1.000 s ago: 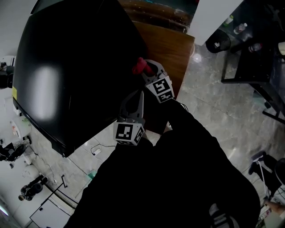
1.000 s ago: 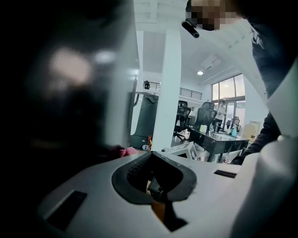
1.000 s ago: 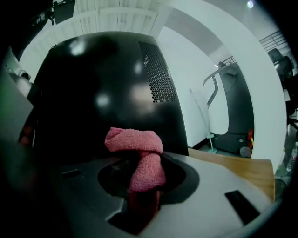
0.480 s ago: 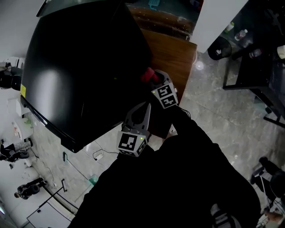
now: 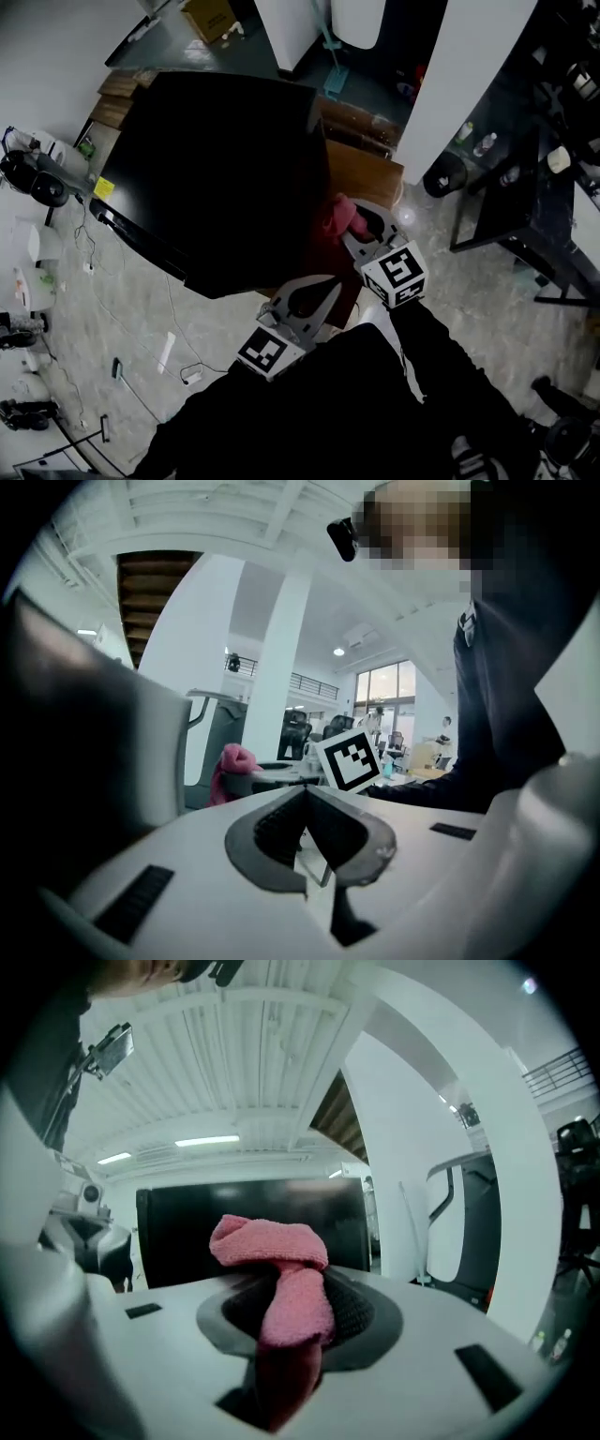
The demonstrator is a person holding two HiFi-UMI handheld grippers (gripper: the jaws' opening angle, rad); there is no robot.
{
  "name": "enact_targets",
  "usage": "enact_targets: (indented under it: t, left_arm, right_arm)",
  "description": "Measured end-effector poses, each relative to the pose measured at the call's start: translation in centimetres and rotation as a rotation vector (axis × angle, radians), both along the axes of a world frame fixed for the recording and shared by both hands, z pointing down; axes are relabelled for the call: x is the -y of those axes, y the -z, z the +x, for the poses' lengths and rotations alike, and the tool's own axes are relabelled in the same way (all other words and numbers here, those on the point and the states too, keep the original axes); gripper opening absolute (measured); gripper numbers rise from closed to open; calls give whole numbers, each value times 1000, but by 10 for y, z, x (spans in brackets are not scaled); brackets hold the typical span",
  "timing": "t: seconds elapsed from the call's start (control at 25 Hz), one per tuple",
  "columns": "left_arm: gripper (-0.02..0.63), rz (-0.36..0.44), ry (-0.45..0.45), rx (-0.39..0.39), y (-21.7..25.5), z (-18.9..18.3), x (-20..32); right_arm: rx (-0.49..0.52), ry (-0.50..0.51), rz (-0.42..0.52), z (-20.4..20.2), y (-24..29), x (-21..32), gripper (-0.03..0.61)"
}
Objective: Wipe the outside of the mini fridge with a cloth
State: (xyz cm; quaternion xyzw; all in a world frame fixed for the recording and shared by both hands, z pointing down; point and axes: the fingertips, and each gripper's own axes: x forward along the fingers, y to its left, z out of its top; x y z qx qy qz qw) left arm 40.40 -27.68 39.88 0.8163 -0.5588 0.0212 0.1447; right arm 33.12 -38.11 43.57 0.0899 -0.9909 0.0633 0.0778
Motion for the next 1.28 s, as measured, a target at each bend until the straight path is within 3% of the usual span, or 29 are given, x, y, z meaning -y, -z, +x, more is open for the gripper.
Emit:
enact_targets:
  t: [0.24,0.52,0.68,0.88,1.16,1.28]
  left_arm:
    - [3,106,-84,0,114,6,-26]
    - [3,152,-20,111,215,-71,-46]
    - [3,205,-24,121,245,-143,-46]
    - [3,237,-70,153,258,-221,-42]
    - [3,197,-111,138,243,-261,-18]
    - [3,192,-142,119,234,-269,-21]
  right_arm:
    - [121,76,127,-15,147,-12,130]
    - [-87,127,296,-97,207,-2,132]
    - [-320,115,343,-150,202,16,132]
    - [-526,148,238,-215,195,37,132]
    - [-784,63,222,-240,149,93,130]
    - [-806,33,187,-238,135,98,121]
